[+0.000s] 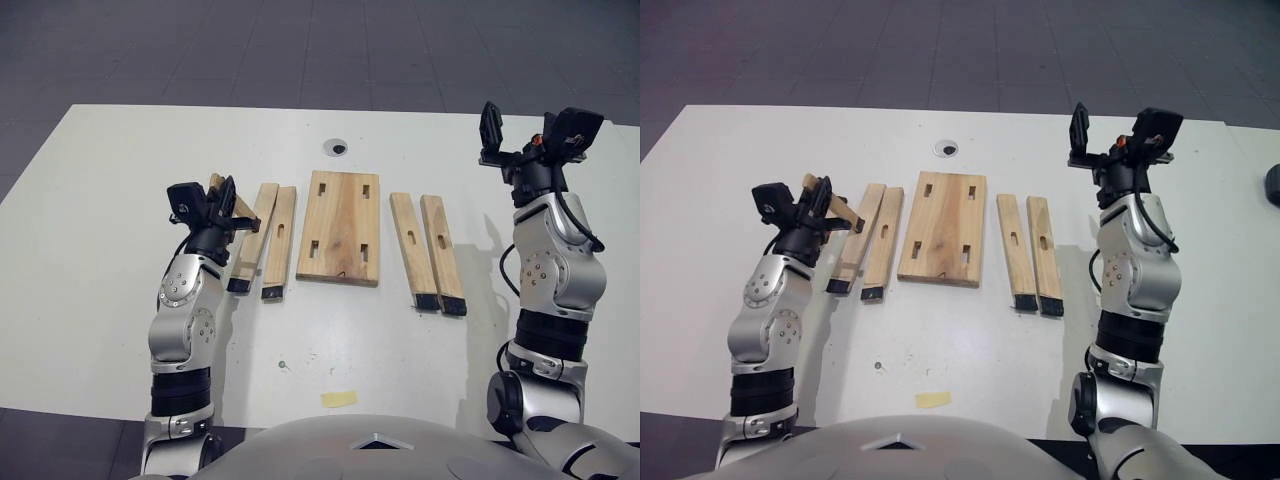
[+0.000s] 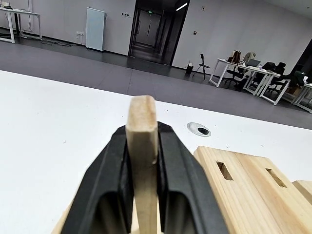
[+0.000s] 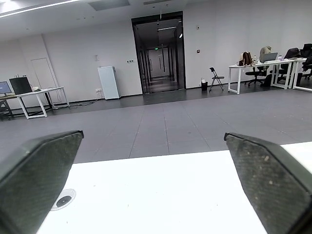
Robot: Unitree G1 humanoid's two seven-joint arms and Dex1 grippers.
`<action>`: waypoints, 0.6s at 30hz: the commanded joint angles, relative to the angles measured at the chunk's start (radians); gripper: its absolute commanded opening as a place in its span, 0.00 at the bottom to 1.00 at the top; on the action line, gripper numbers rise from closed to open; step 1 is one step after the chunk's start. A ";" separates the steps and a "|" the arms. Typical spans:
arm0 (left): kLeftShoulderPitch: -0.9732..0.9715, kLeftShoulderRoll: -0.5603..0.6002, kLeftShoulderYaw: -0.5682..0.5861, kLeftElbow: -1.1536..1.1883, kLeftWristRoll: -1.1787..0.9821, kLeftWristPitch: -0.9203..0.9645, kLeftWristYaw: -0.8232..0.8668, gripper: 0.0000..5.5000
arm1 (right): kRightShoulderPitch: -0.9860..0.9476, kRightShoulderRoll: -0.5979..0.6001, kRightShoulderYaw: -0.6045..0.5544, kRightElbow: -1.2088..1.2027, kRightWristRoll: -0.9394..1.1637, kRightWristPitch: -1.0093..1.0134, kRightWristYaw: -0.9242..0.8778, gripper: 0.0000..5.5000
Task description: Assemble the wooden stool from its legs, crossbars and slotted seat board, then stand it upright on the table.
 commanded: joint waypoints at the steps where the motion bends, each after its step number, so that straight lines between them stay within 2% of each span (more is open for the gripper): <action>1: 0.009 0.014 -0.018 0.036 0.058 -0.025 -0.009 0.08 | -0.025 -0.006 0.007 0.004 -0.003 0.013 0.006 0.98; 9: 0.017 0.035 -0.050 0.094 0.138 -0.058 -0.039 0.08 | -0.024 -0.001 0.016 -0.004 -0.005 0.019 0.006 0.98; 18: 0.040 0.030 -0.029 0.186 0.155 -0.026 -0.025 0.08 | -0.048 0.009 0.060 -0.033 -0.014 0.048 -0.001 0.98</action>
